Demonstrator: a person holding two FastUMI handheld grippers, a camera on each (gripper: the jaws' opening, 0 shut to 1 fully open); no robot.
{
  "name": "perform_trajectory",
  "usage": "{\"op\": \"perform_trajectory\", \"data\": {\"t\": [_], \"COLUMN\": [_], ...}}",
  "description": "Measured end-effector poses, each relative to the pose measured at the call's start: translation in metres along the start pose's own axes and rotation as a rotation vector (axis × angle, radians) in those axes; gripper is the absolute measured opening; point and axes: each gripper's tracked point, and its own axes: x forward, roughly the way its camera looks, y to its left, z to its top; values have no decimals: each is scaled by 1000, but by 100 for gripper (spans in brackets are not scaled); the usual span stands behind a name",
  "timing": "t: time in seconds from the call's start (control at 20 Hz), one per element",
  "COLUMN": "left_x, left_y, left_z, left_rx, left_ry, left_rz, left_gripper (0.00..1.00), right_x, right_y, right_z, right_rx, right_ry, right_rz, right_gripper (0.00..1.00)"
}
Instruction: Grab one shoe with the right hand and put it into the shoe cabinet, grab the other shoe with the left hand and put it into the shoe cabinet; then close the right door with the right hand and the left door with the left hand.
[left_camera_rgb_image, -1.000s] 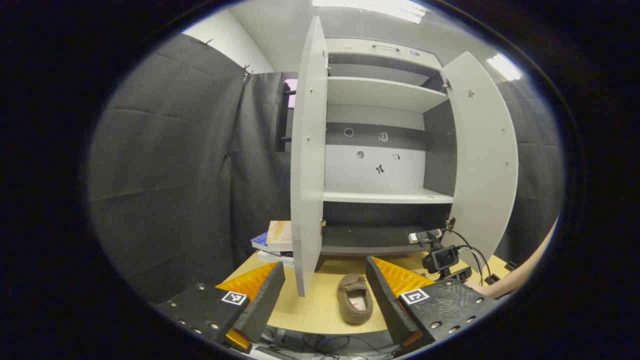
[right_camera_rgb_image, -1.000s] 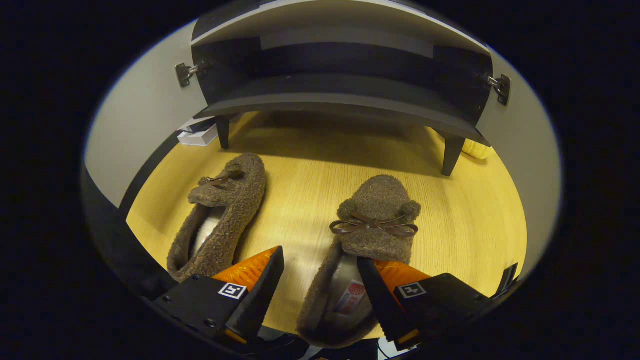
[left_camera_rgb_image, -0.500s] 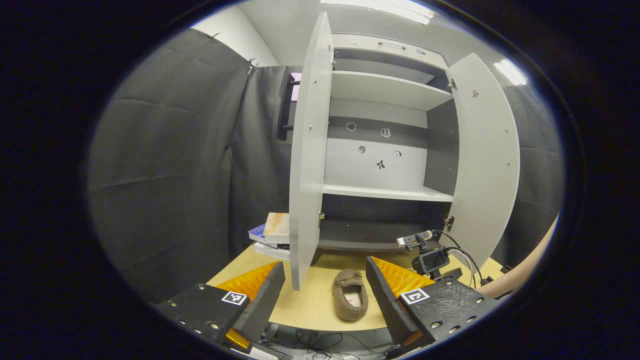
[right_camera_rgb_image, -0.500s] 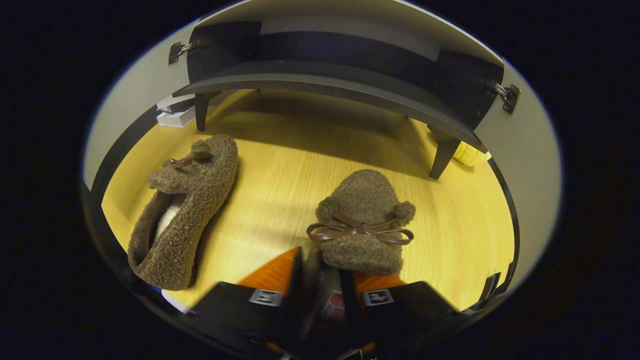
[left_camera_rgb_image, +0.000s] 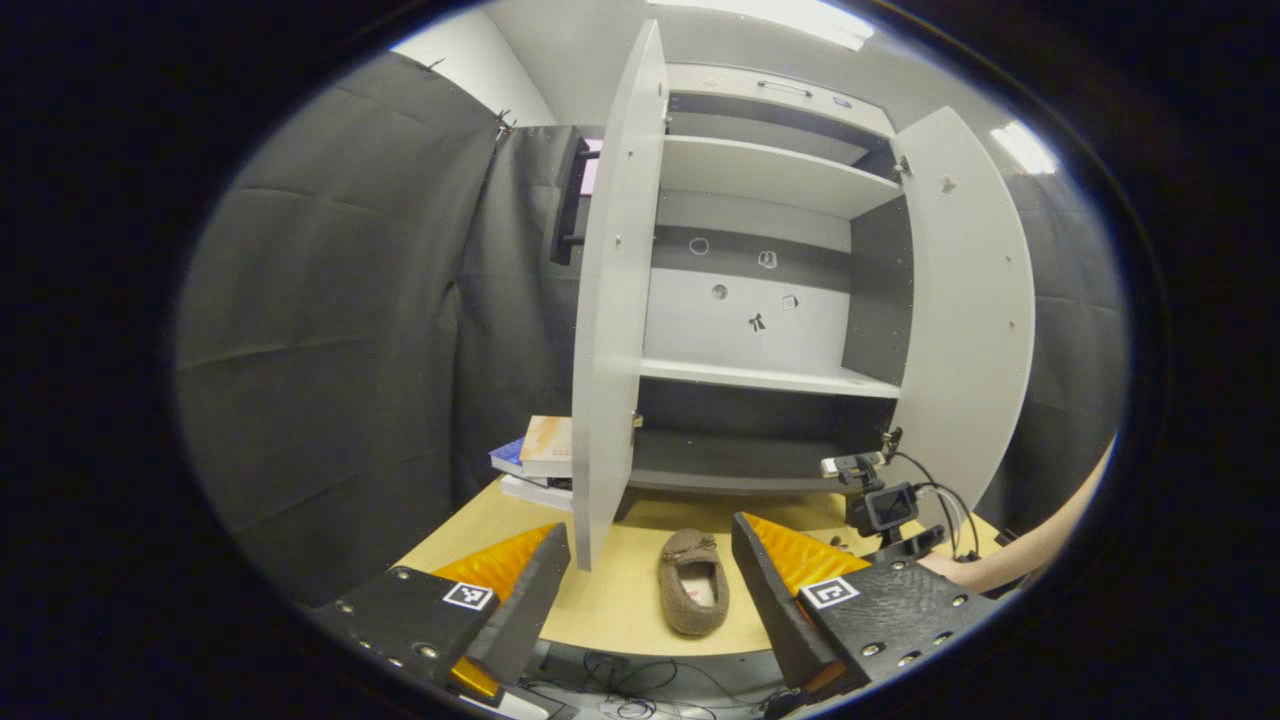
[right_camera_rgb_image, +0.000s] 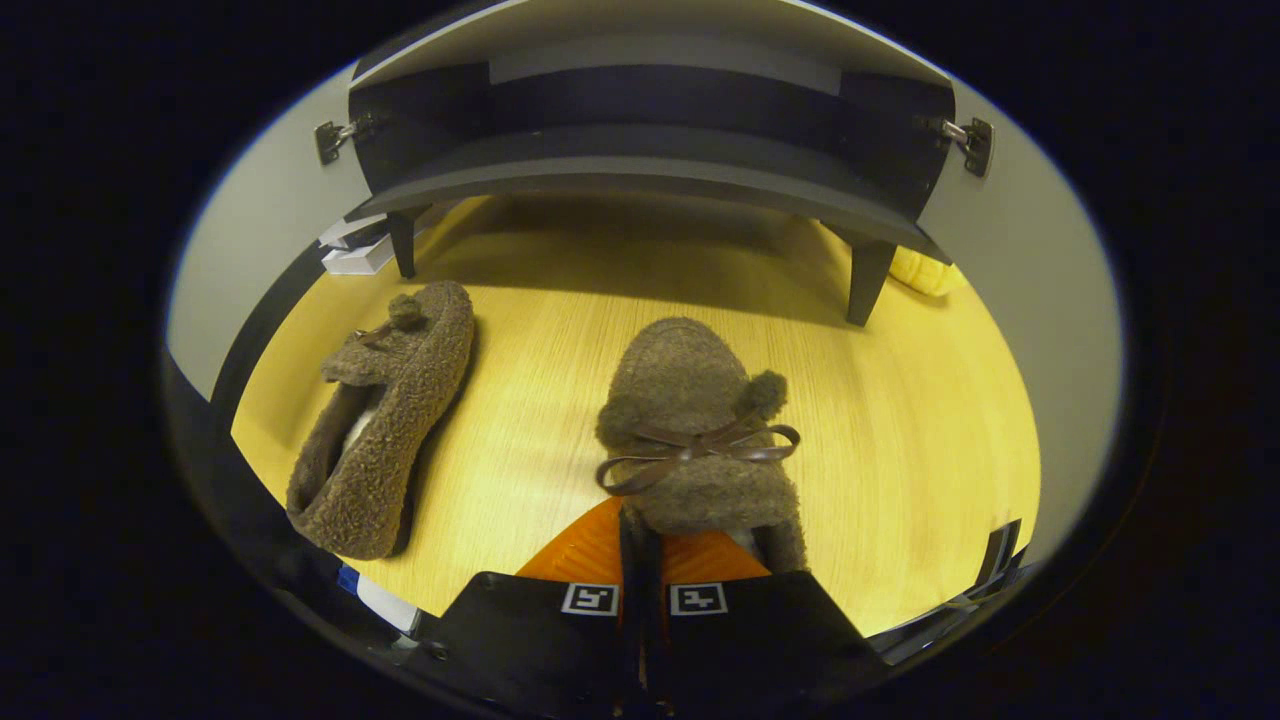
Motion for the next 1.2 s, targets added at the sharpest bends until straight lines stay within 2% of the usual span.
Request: {"op": "perform_trajectory", "data": {"t": [0.1,0.25,0.65,0.7,0.75,0.8,0.9,0.95,1.0,1.05,1.1,1.2], "left_x": [0,2,19,22,23,24,27,27,27,25,25,24], "left_y": [-3,-7,-41,-45,-47,-49,-49,-47,-47,-46,-43,-42], "left_z": [-3,-10,-2,-4,-6,-7,-8,-8,-7,-5,0,8], "left_rx": [-10,-28,2,0,-4,-10,-15,-16,-12,-6,3,16], "left_ry": [6,25,8,11,16,17,17,18,28,33,32,25], "left_rz": [-12,-42,-180,-192,-199,-201,-192,-189,-191,-191,-189,-192], "left_gripper": [94,95,95,89,89,95,95,100,100,95,100,100], "right_x": [-11,-32,-133,-143,-153,-163,-183,-193,-206,-218,-229,-250], "right_y": [-5,-18,-21,-20,-22,-22,-24,-23,-21,-19,-18,-11], "right_z": [3,17,23,23,25,29,42,52,64,78,93,123], "right_rx": [-19,23,151,165,178,191,233,253,266,269,264,241], "right_ry": [-12,-60,-190,-197,-201,-210,-240,-256,-275,-298,-324,-375], "right_rz": [26,19,58,63,66,71,75,81,93,102,107,124], "right_gripper": [5,4,4,4,4,4,4,5,0,4,4,4]}}
